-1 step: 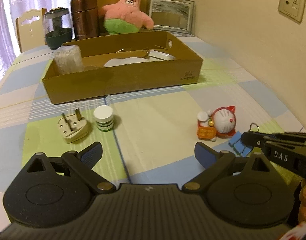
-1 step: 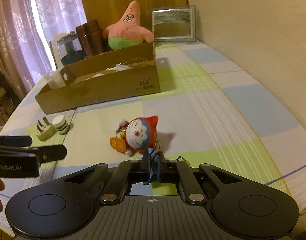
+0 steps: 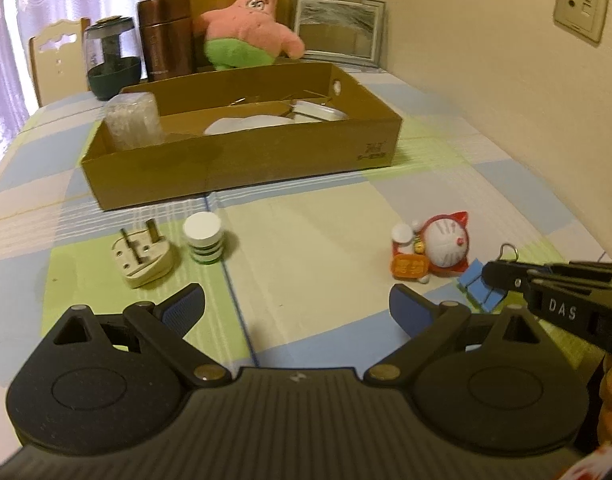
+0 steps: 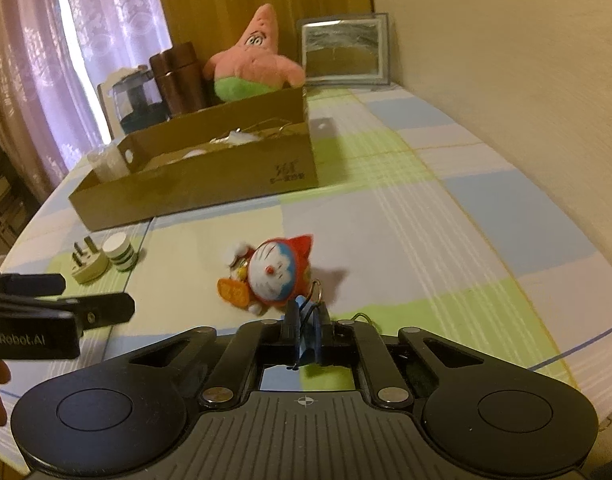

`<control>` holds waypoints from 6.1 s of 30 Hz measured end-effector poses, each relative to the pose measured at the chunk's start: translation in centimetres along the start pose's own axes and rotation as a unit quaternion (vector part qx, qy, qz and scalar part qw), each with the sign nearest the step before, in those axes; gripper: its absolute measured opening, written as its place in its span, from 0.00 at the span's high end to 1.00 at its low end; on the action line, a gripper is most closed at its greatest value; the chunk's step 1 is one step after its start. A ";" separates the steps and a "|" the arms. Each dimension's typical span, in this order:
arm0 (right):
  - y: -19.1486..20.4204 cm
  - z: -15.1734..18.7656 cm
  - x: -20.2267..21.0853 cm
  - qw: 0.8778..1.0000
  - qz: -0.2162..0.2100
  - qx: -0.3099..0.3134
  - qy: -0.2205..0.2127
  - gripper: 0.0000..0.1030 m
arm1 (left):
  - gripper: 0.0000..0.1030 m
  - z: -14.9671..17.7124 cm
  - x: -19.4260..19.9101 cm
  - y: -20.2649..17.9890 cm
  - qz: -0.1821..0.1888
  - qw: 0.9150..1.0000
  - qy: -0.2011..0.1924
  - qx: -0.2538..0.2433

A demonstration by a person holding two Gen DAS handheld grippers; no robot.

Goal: Organize rigid objects
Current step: 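Grasp the blue binder clip with the right tool, then lift the binder clip with the right tool while the left tool grasps the Doraemon figure, then carry the Doraemon figure with the left tool while the right tool carries the binder clip over the box, then open the left tool to drop Doraemon while the right tool releases the binder clip into the box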

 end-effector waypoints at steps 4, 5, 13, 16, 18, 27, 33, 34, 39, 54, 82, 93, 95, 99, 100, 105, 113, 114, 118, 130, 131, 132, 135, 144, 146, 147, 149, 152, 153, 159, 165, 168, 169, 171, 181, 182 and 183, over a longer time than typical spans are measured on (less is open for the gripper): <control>-0.6 -0.6 0.9 1.000 0.010 -0.008 -0.016 0.98 | 0.06 -0.4 -0.2 -1.1 0.016 1.000 -0.006 -0.013; -0.9 -0.8 1.1 1.000 0.011 -0.010 -0.019 0.98 | 0.06 -0.5 -0.3 -1.3 0.021 1.000 -0.008 -0.015; -3.0 -2.7 1.8 0.999 0.027 -0.021 -0.033 0.98 | 0.06 -1.5 -1.7 -3.9 0.067 0.997 -0.017 -0.044; -3.7 -3.2 1.8 0.999 0.027 -0.027 -0.035 0.98 | 0.06 -2.0 -2.4 -4.6 0.079 0.996 -0.013 -0.035; -4.0 -3.6 1.8 0.999 0.028 -0.028 -0.038 0.98 | 0.06 -2.2 -2.7 -5.1 0.082 0.996 -0.010 -0.026; -5.5 -5.4 1.3 0.998 0.026 -0.028 -0.046 0.98 | 0.06 -2.7 -4.3 -7.7 0.066 0.998 0.005 0.007; -6.8 -6.3 1.4 0.998 0.027 -0.030 -0.050 0.98 | 0.09 -2.7 -5.5 -8.9 0.052 0.998 0.013 0.021; -7.0 -6.5 1.3 0.998 0.027 -0.030 -0.049 0.98 | 0.11 -2.8 -5.7 -9.0 0.051 0.998 0.016 0.024; -7.5 -6.7 0.9 0.998 0.024 -0.030 -0.041 0.98 | 0.22 -2.7 -6.3 -9.8 0.050 0.998 0.023 0.027; -6.8 -6.7 0.6 0.999 0.023 -0.022 -0.031 0.98 | 0.37 -2.5 -5.7 -8.9 0.050 0.998 0.027 0.008; 4.9 -9.0 -1.2 0.996 -0.037 0.073 -0.024 0.98 | 0.37 -7.8 1.1 3.7 -0.020 0.999 -0.038 0.013; 8.1 -10.4 -3.0 0.993 -0.062 0.094 -0.021 0.98 | 0.37 -9.3 1.6 7.5 -0.039 0.998 -0.045 0.014; 8.3 -10.7 -3.4 0.993 -0.065 0.095 -0.021 0.98 | 0.37 -9.5 1.6 7.7 -0.039 0.998 -0.047 0.013; 8.5 -11.6 -4.0 0.993 -0.067 0.099 -0.024 0.98 | 0.37 -10.5 1.1 8.1 -0.037 0.998 -0.051 0.008; 8.5 -11.9 -4.1 0.992 -0.068 0.101 -0.025 0.98 | 0.37 -10.8 0.9 8.2 -0.037 0.998 -0.051 0.007; 8.4 -13.4 -5.1 0.991 -0.071 0.107 -0.025 0.98 | 0.37 -12.1 -0.1 8.6 -0.033 0.998 -0.051 0.008; 8.3 -15.9 -7.4 0.990 -0.075 0.121 -0.024 0.98 | 0.37 -14.3 -2.2 8.8 -0.031 0.998 -0.052 0.001; 8.3 -16.2 -7.7 0.989 -0.075 0.122 -0.024 0.98 | 0.37 -14.6 -2.5 8.8 -0.030 0.998 -0.051 0.001; 8.1 -17.5 -9.0 0.989 -0.077 0.123 -0.021 0.98 | 0.37 -15.8 -3.7 8.9 -0.030 0.998 -0.051 -0.001; 6.0 -20.7 -13.7 0.991 -0.084 0.104 -0.004 0.98 | 0.37 -18.9 -7.4 8.8 -0.028 0.998 -0.052 -0.019; 5.8 -20.9 -14.0 0.991 -0.087 0.102 -0.002 0.98 | 0.37 -19.2 -7.7 8.8 -0.027 0.998 -0.052 -0.019; 5.6 -21.1 -14.4 0.991 -0.089 0.100 0.001 0.98 | 0.37 -19.5 -8.1 8.8 -0.025 0.998 -0.052 -0.019; 4.9 -21.7 -15.5 0.991 -0.094 0.090 0.006 0.98 | 0.37 -20.3 -9.3 8.9 -0.023 0.999 -0.046 -0.015; 4.0 -22.4 -18.2 0.992 -0.112 0.061 0.021 0.98 | 0.37 -21.9 -12.8 9.4 -0.029 0.999 -0.028 -0.015; 4.0 -22.4 -18.7 0.991 -0.115 0.061 0.022 0.98 | 0.37 -22.0 -13.5 9.5 -0.031 0.999 -0.024 -0.015; 3.9 -22.3 -18.9 0.991 -0.116 0.059 0.023 0.98 | 0.37 -22.1 -13.9 9.6 -0.031 0.999 -0.021 -0.015; 3.8 -22.3 -19.4 0.991 -0.116 0.055 0.025 0.98 | 0.37 -22.0 -14.6 9.8 -0.034 0.999 -0.014 -0.011; 3.7 -22.2 -20.1 0.991 -0.116 0.055 0.028 0.98 | 0.37 -21.8 -15.5 9.9 -0.035 0.999 -0.005 -0.009; 3.6 -22.1 -20.2 0.991 -0.117 0.055 0.028 0.98 | 0.37 -21.8 -15.7 9.9 -0.036 0.999 -0.004 -0.011; 3.5 -21.9 -21.1 0.991 -0.119 0.052 0.032 0.98 | 0.37 -21.6 -16.7 9.7 -0.037 0.999 0.001 -0.013; 3.3 -21.8 -21.6 0.991 -0.119 0.048 0.032 0.98 | 0.37 -21.6 -17.5 9.8 -0.046 0.999 0.003 -0.007; 3.2 -21.7 -21.6 0.991 -0.118 0.046 0.033 0.98 | 0.29 -21.8 -17.1 9.9 -0.055 0.998 -0.013 -0.008; 3.2 -21.7 -21.6 0.991 -0.118 0.046 0.033 0.98 | 0.29 -21.9 -17.0 10.0 -0.054 0.998 -0.014 -0.007; 3.2 -21.6 -21.6 0.991 -0.118 0.045 0.033 0.98 | 0.29 -21.9 -16.7 10.1 -0.056 0.998 -0.017 -0.008; 3.3 -21.6 -21.5 0.991 -0.120 0.044 0.033 0.98 | 0.29 -21.8 -16.0 10.4 -0.056 0.998 -0.016 -0.005; 3.4 -21.7 -21.5 0.991 -0.120 0.044 0.033 0.98 | 0.29 -21.8 -15.9 10.4 -0.054 0.998 -0.016 -0.004; 3.4 -21.7 -21.5 0.991 -0.121 0.045 0.033 0.98 | 0.29 -21.8 -15.9 10.4 -0.053 0.998 -0.016 -0.004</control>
Point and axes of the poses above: each gripper's, at about its wrist camera, not at the fingertips, and x roughly against the way its jaws point, y to its left, z to its underside, the point moved 1 cm from there along -x, roughly the way its jaws point, and after that the axes turned 10 degrees about -z, right-handed, at the moved point
